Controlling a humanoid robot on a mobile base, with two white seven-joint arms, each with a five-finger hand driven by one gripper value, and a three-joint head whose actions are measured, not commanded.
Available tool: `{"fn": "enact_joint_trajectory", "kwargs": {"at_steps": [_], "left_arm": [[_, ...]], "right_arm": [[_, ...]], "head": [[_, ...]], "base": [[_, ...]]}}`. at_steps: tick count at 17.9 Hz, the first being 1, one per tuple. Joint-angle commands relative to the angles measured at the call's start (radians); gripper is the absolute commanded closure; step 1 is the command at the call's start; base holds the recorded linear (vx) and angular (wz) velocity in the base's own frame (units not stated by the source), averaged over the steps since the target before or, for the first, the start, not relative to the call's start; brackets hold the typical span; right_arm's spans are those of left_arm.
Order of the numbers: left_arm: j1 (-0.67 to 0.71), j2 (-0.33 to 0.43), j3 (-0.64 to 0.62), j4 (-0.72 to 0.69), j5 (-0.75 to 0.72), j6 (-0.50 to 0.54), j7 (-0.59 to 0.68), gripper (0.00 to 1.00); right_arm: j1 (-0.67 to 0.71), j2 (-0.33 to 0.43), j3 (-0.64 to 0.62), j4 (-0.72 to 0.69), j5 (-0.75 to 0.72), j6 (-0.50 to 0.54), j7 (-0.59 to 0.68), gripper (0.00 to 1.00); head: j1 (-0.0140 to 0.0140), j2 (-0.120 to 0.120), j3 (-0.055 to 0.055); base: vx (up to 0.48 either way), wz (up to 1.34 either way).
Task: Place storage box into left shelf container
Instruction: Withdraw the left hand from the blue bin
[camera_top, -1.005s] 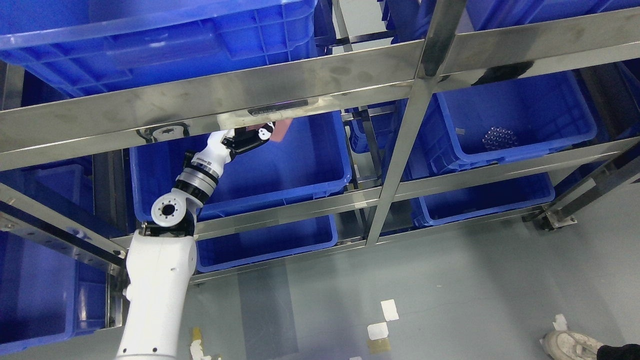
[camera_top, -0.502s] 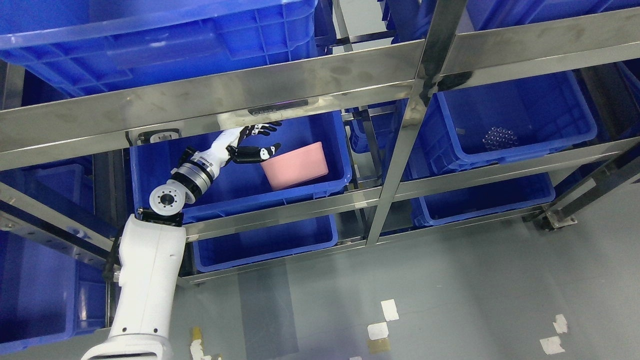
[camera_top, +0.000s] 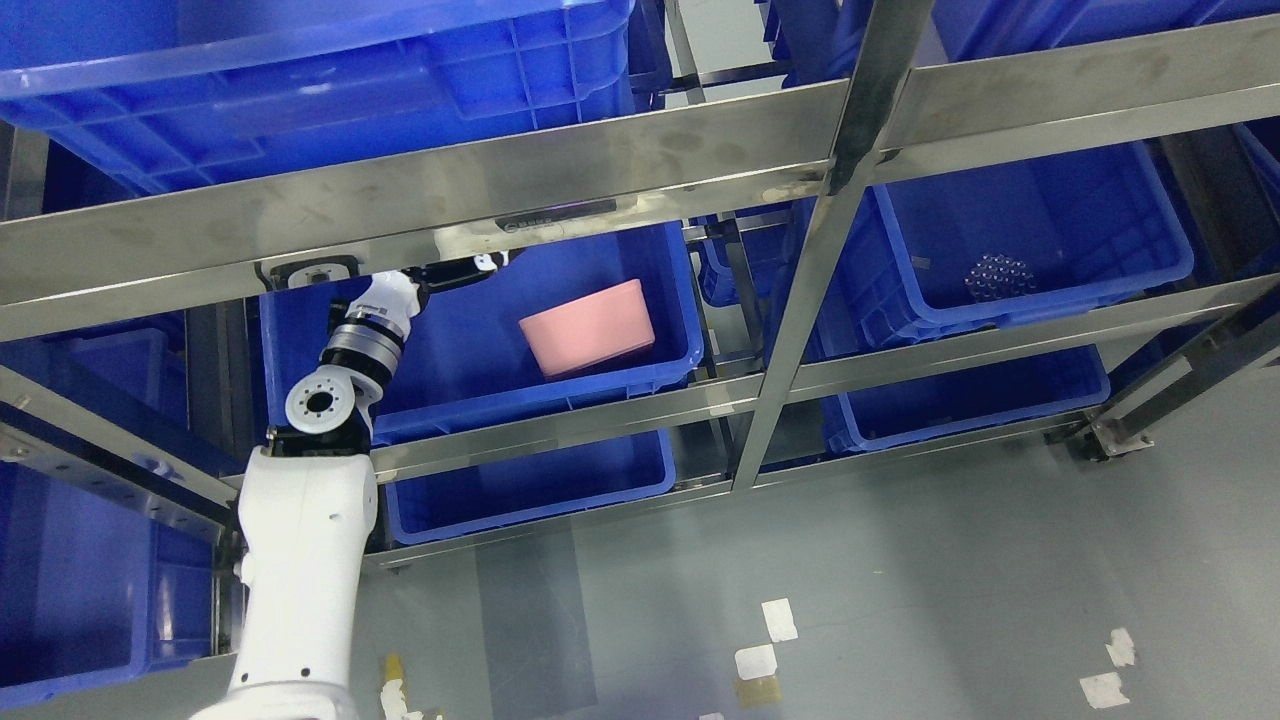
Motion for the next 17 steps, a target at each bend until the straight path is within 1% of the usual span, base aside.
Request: {"fn": "enact_joint_trajectory", "kwargs": {"at_steps": [1,2,3,5,6,9,17], "left_arm": [[0.227,0.0,-0.082,-0.391,0.107,0.006,0.073,0.01],[0.296,0.0,-0.081,-0.489,0.107,-0.001,0.066,0.01],[0.347,0.0,-0.079,-0.546,0.107,-0.019,0.063,0.01],[0.428,0.0,-0.073,-0.6,0.106,-0.093,0.063,0.01],[0.459,0.0,-0.071,-0.616,0.106,-0.108,0.063,0.01],[0.515,0.0,-0.058,-0.648,0.106,-0.113,0.068,0.01],[0.536,0.0,-0.042,-0.648,0.106,-0.112,0.068,0.01]], "right_arm": [[-0.005,-0.017,0.0,-0.017,-0.021,-0.002,-0.001,0.0],[-0.003,-0.017,0.0,-0.017,-0.021,-0.002,0.0,0.0],[-0.003,-0.017,0.0,-0.017,-0.021,-0.002,-0.001,0.0],[-0.005,-0.017,0.0,-0.017,-0.021,-0.002,-0.001,0.0],[-0.003,-0.017,0.0,-0.017,-0.021,-0.002,0.0,0.0],[-0.005,-0.017,0.0,-0.017,-0.021,-0.002,-0.001,0.0],[-0.005,-0.017,0.0,-0.017,-0.021,-0.002,0.0,0.0]], "head": [[0.0,0.0,0.0],[0.0,0.0,0.0],[0.0,0.0,0.0],[0.0,0.0,0.0],[0.0,0.0,0.0],[0.0,0.0,0.0],[0.0,0.0,0.0]], "base": [[0.0,0.0],[0.0,0.0],[0.0,0.0],[0.0,0.0],[0.0,0.0],[0.0,0.0],[0.0,0.0]]}}
